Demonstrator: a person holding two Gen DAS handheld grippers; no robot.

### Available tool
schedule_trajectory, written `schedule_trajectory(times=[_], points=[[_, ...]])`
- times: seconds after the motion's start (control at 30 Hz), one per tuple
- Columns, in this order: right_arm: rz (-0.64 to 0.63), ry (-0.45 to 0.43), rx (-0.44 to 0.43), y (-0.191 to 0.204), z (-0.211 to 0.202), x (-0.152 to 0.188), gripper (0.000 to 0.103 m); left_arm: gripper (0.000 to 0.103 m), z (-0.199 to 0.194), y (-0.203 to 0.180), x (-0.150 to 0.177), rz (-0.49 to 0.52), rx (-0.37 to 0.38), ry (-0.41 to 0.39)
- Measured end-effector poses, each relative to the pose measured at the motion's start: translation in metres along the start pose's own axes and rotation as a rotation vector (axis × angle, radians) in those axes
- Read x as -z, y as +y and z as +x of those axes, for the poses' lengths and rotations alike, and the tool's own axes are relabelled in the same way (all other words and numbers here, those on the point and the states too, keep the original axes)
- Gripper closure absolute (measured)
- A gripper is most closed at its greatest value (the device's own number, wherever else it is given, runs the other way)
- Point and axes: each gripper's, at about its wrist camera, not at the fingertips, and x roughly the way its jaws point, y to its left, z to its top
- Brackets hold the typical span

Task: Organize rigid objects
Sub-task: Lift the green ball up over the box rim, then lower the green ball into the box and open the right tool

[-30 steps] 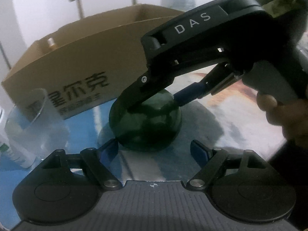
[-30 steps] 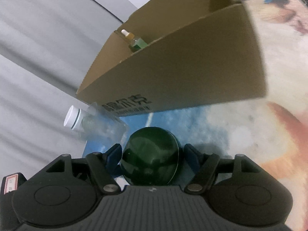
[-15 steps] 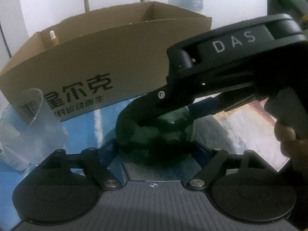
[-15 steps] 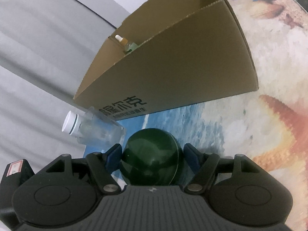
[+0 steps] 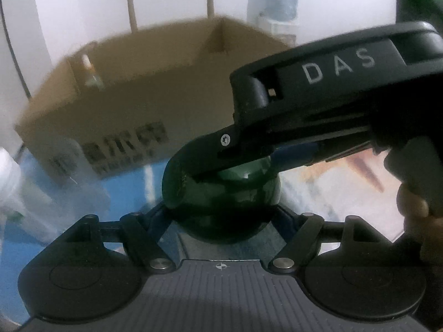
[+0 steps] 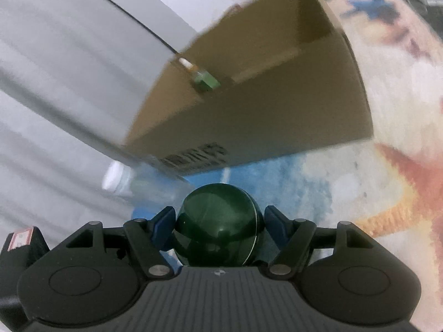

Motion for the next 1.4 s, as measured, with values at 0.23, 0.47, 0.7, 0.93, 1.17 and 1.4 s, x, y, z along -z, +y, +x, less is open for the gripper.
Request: schedule_trajectory(times=[0.23,0.47,0.7,0.93,1.17,1.4], points=[[-0.187,-0.112,-0.031,0.061,-0.032,-0.049,0.029,0.026,-0.045,0.01,-0.052,0.044,-0.079,-0.12],[-0.273,-0.092,0.003,0.078,-0.007,-0.131,0.029,0.026,-0.023,0.051,-0.129,0.007,-0.082,-0.074],[-0.151,0.081,0.037,0.033,0.067,-0.213,0.029,0.026,0.053,0.092,-0.172,-0.108,0.0,0.136],[-0.067,0.193,0.078,-0.013,0.127,-0.244,0.029,0.026,0.105,0.123,-0.183,-0.227,0.035,0.295],[-0.041,0.259,0.11,-0.031,0.166,-0.249,0.029,0.026,0.137,0.133,-0.191,-0.296,0.011,0.388],[-0.045,0.287,0.119,-0.039,0.189,-0.25,0.029,0.025,0.159,0.137,-0.189,-0.297,-0.017,0.445]])
